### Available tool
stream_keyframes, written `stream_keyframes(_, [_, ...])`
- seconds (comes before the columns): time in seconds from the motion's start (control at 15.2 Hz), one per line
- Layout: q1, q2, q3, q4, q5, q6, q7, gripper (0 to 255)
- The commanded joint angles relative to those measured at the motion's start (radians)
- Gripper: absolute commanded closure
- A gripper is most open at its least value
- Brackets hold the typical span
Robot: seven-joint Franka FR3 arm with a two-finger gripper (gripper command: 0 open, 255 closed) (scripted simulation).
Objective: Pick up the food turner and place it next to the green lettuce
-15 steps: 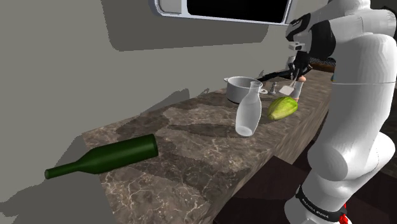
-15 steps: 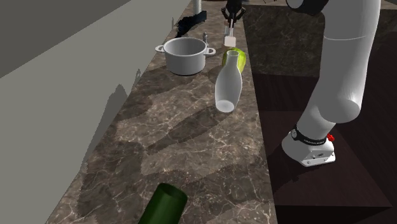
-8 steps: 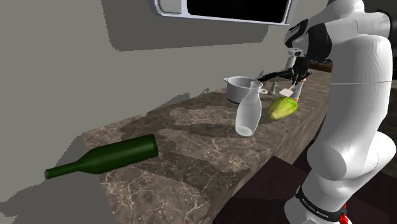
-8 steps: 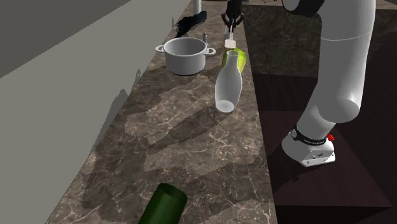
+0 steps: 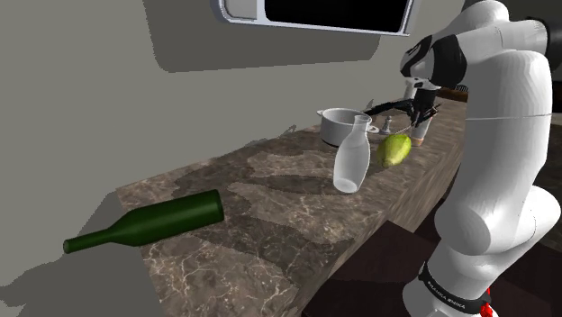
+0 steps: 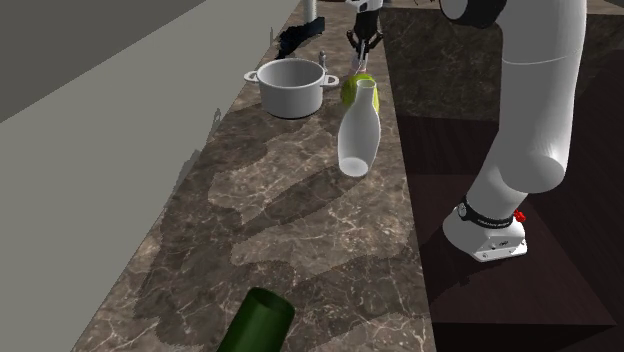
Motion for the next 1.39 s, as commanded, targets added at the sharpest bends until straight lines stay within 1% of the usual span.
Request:
stream_keyframes(0.0, [0.001,0.012,0.005,-0.029,0.005,0.024,-0.002,255])
stream_keyframes(0.99, [-0.021,0.096,0.046,-0.134,0.078,0.194,-0.044,255])
stream_keyframes(1.32, [-0.021,0.096,0.046,-0.134,0.078,0.194,-0.044,255])
